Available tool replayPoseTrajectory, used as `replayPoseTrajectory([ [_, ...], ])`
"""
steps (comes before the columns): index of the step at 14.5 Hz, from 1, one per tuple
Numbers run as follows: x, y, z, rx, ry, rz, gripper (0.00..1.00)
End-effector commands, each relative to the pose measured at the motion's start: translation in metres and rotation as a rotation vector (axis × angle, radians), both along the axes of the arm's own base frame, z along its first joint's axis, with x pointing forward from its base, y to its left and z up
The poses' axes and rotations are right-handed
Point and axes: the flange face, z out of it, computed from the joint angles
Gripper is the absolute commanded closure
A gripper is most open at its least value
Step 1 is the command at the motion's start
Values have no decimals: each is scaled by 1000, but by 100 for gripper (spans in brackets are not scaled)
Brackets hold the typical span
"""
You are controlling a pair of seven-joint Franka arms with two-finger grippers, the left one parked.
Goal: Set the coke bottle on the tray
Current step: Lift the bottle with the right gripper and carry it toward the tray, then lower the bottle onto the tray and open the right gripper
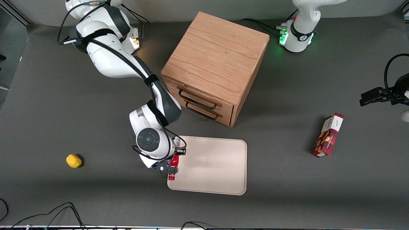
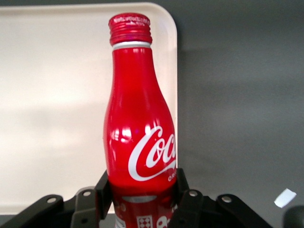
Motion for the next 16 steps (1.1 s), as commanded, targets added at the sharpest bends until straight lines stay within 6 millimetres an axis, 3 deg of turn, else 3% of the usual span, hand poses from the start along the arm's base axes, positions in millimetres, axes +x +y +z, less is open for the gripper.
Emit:
replayPoseTrajectory([
  [1, 4, 13, -12, 0, -47, 41, 100],
  [6, 8, 8, -39, -7, -62, 41, 100],
  [10, 8, 9, -46, -3, -70, 29, 100],
  [14, 10, 6, -50, -3, -72, 23, 60],
  [16, 10, 6, -51, -4, -71, 23, 34],
])
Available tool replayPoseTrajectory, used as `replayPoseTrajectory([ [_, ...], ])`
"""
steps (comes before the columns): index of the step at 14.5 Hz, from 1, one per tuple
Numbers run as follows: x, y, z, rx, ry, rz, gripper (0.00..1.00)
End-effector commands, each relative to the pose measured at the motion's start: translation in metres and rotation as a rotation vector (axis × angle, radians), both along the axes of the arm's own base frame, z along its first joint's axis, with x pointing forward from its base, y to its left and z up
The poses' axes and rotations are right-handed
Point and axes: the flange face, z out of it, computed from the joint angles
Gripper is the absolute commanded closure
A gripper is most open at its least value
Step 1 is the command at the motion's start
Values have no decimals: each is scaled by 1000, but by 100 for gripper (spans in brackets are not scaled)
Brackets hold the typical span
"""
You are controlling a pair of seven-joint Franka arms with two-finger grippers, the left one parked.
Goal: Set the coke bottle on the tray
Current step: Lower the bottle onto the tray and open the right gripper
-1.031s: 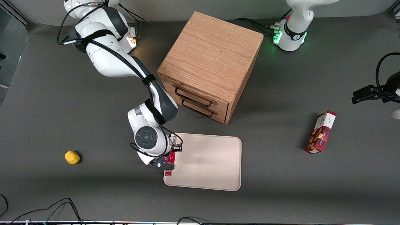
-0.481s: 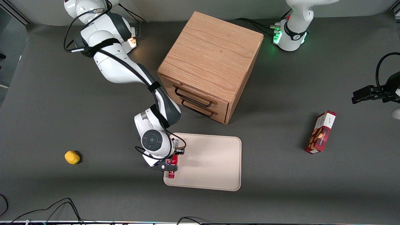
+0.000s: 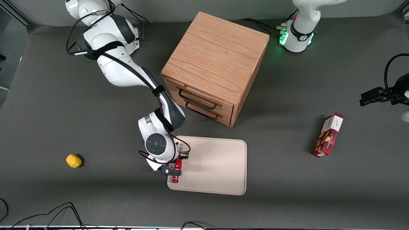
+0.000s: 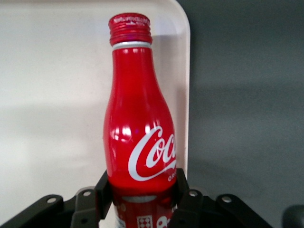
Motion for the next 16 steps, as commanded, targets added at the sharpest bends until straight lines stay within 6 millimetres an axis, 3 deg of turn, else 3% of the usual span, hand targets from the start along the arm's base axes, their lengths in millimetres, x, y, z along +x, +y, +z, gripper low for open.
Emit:
replayPoseTrajectory([
  [1, 5, 5, 7, -3, -29, 13, 4],
  [2, 4, 6, 6, -4, -27, 15, 0],
  [16, 4, 5, 6, -6, -27, 12, 0],
])
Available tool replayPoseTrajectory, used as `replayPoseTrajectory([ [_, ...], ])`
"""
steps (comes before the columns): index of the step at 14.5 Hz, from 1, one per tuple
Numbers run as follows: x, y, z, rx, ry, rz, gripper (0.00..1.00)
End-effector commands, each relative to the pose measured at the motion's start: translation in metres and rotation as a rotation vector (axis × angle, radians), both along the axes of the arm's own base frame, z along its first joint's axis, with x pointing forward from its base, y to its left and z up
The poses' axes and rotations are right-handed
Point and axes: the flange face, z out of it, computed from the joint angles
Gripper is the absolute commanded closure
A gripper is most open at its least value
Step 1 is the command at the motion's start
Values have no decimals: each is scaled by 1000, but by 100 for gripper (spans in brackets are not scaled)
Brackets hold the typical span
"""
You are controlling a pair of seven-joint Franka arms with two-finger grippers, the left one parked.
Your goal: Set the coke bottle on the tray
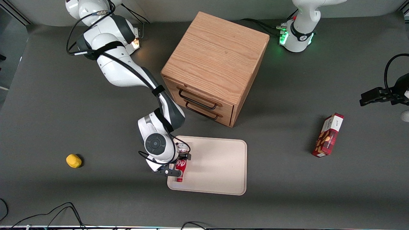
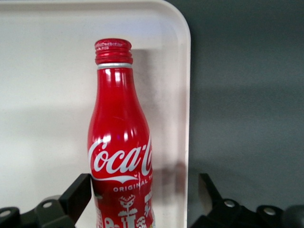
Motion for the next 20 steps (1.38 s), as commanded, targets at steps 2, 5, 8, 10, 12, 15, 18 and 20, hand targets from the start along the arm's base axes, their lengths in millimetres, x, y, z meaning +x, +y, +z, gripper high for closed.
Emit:
replayPoseTrajectory([
  [2, 1, 3, 0, -11, -14, 14, 0],
  [5, 1, 3, 3, -14, -10, 13, 0],
  [8, 5, -3, 29, -8, -18, 3, 0],
  [10, 5, -15, 42, -30, 24, -3, 0],
  [12, 12, -31, 74, -19, 18, -25, 0],
  [15, 13, -65, 127, -29, 72, -59, 0],
  [18, 5, -110, 190, -50, 144, -48, 0],
  [20, -1, -146, 229, -38, 190, -16, 0],
])
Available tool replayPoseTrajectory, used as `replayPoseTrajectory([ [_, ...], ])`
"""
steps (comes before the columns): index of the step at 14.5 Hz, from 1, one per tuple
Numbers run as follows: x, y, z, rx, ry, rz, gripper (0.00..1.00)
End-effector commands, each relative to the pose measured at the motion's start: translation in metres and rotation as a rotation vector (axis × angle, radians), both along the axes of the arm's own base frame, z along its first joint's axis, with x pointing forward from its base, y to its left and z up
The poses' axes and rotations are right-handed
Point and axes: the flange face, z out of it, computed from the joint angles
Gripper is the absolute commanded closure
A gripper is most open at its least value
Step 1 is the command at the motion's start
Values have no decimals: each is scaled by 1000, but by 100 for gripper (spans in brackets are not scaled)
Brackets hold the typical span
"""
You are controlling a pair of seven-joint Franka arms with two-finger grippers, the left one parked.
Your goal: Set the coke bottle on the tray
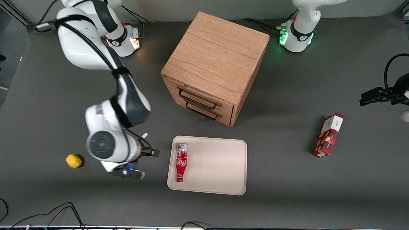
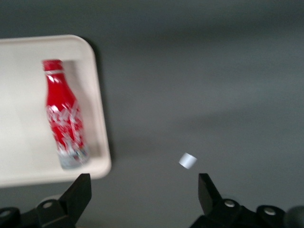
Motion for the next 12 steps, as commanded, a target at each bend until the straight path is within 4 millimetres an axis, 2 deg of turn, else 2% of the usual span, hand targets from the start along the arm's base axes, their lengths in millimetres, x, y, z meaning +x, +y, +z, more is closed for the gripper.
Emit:
replayPoseTrajectory([
  [1, -15, -46, 51, 47, 64, 28, 0],
  [4, -46, -100, 103, 77, 69, 40, 0],
  [6, -84, -127, 125, 59, 81, 80, 0],
  [7, -100, -146, 137, 55, 66, 82, 0],
  [8, -114, -154, 148, 53, 51, 88, 0],
  [10, -141, -155, 173, 51, 8, 84, 0],
  [12, -161, -155, 186, 43, -8, 87, 0],
])
